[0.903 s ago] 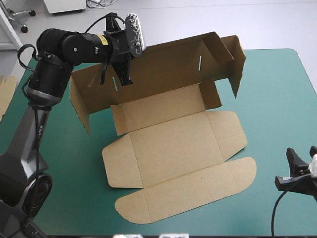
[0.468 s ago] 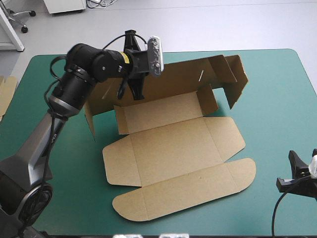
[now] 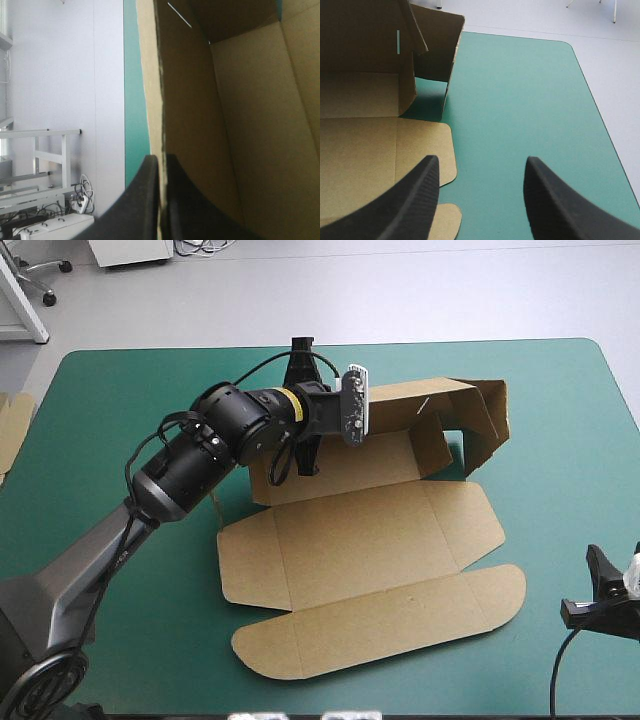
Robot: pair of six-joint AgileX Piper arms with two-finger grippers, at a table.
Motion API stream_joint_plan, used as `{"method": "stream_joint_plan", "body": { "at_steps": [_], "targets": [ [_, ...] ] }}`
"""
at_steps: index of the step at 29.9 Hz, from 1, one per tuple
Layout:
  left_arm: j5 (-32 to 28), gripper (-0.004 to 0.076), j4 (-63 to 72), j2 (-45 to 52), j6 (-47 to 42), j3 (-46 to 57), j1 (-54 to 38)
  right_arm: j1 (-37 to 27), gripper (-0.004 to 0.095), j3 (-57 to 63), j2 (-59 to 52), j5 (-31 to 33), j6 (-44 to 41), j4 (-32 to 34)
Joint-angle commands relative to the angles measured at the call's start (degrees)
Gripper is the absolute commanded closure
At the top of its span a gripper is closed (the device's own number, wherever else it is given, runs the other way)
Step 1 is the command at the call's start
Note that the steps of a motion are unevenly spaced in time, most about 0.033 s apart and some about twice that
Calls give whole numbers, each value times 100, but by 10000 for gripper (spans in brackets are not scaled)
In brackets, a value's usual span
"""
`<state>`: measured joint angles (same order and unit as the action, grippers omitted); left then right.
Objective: Fold the box
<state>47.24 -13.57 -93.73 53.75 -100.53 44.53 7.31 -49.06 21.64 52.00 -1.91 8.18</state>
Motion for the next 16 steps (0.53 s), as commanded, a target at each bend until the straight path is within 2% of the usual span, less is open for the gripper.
{"method": "stream_joint_plan", "body": {
  "at_steps": [1,6,12,16],
  "targets": [
    [-641,738,-783,414,-772,294,201,-13,427,-180,83,-367,28,104],
    [-1026,738,-2424,631,-2628,1076,477,-13,427,-180,83,-367,28,118],
    [-788,738,-4651,660,-4901,1787,849,-13,427,-180,83,-378,28,118],
    [-702,738,-5245,670,-5741,2073,1033,-13,427,-180,83,-378,51,125]
  ]
}}
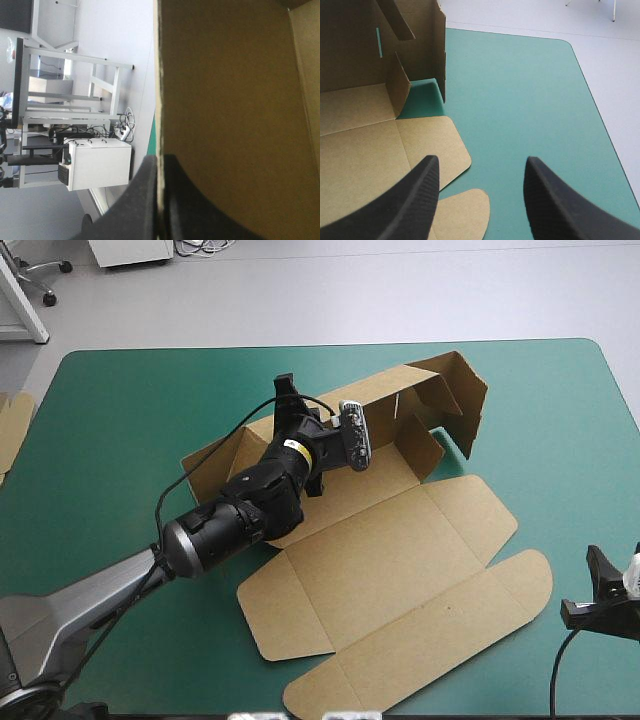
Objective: Fold the box
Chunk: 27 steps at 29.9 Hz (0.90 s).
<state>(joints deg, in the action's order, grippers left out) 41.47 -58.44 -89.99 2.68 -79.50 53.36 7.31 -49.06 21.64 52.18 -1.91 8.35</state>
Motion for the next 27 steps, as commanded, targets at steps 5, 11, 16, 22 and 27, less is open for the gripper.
{"method": "stream_joint_plan", "body": {
  "at_steps": [5,11,16,22,27],
  "targets": [
    [-836,738,-1303,415,-611,182,313,-13,427,-180,83,-359,51,124],
    [-1309,738,-1659,592,-635,444,313,-13,427,-180,83,-193,26,128],
    [-1743,738,-1891,665,-667,873,303,-13,427,-180,83,-84,1,128],
    [-1990,738,-3262,665,-2191,1384,142,-13,427,-194,83,-12,1,263],
    [-2406,738,-4267,654,-3266,1501,-144,-13,427,-498,253,329,1,454]
  ]
}}
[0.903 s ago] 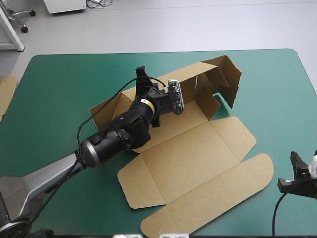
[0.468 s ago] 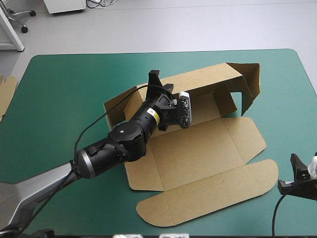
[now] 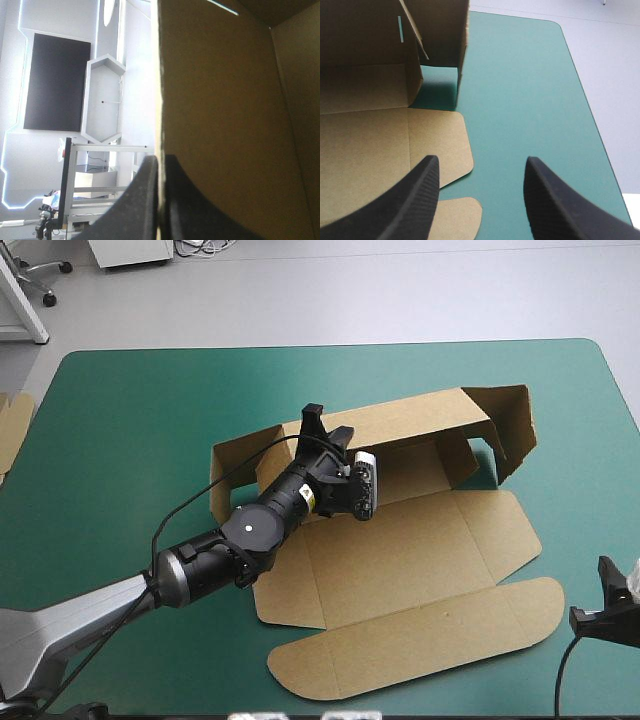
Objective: Fold the box
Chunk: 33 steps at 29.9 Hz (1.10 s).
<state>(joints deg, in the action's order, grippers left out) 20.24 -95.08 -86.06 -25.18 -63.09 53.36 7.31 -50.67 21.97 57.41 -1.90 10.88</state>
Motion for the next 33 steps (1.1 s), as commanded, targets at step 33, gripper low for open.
{"method": "stream_joint_plan", "body": {
  "at_steps": [33],
  "targets": [
    [20,738,-529,-103,-951,-140,-428,-13,427,-1148,2412,-238,-998,462]
  ]
}}
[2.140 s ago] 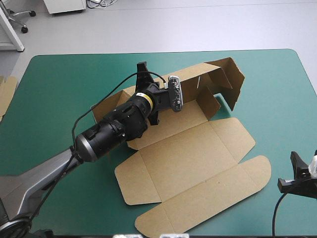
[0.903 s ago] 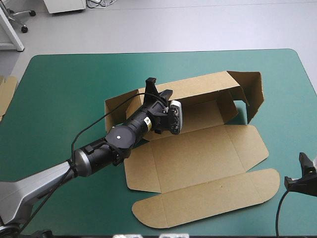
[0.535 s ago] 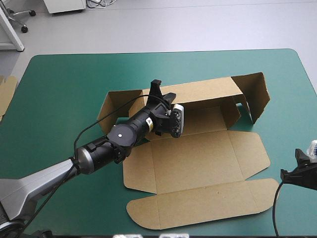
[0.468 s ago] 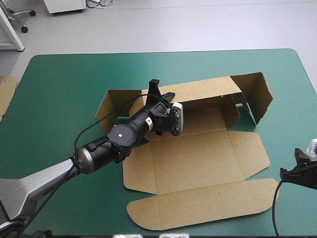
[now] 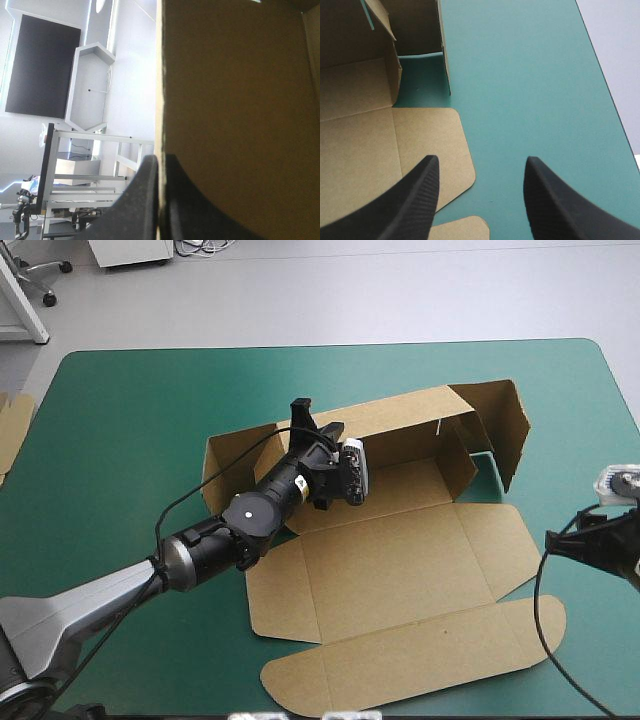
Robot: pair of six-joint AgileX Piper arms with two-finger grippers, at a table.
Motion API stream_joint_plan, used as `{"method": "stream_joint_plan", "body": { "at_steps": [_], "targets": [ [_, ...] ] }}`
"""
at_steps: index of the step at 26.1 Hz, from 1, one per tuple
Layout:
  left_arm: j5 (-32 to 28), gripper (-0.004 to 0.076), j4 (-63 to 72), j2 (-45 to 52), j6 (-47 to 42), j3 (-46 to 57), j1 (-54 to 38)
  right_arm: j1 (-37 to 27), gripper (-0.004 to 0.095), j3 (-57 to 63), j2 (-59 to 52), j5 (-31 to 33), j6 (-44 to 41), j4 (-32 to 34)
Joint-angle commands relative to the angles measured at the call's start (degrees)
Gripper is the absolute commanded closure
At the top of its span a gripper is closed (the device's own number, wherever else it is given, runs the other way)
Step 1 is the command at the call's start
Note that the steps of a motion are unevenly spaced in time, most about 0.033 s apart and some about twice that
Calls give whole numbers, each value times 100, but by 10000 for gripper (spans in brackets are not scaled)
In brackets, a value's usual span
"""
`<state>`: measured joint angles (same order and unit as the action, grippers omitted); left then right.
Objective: Fold the box
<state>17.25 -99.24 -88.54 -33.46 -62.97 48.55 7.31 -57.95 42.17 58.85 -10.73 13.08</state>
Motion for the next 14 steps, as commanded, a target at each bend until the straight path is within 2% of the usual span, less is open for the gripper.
{"method": "stream_joint_plan", "body": {
  "at_steps": [1,9,12,13,14],
  "targets": [
    [323,738,-114,120,-123,-152,54,-13,427,-540,573,-382,-128,269],
    [399,738,-113,46,-123,-152,54,-13,428,-1828,1842,-511,-163,456],
    [487,738,-64,22,-120,-152,54,-114,428,-2302,2430,-998,34,771],
    [496,738,7,-7,-121,-152,54,-218,428,-2448,2592,-1074,44,714],
    [540,738,109,-64,-80,-152,89,-442,428,-2810,2910,-968,141,352]
  ]
}}
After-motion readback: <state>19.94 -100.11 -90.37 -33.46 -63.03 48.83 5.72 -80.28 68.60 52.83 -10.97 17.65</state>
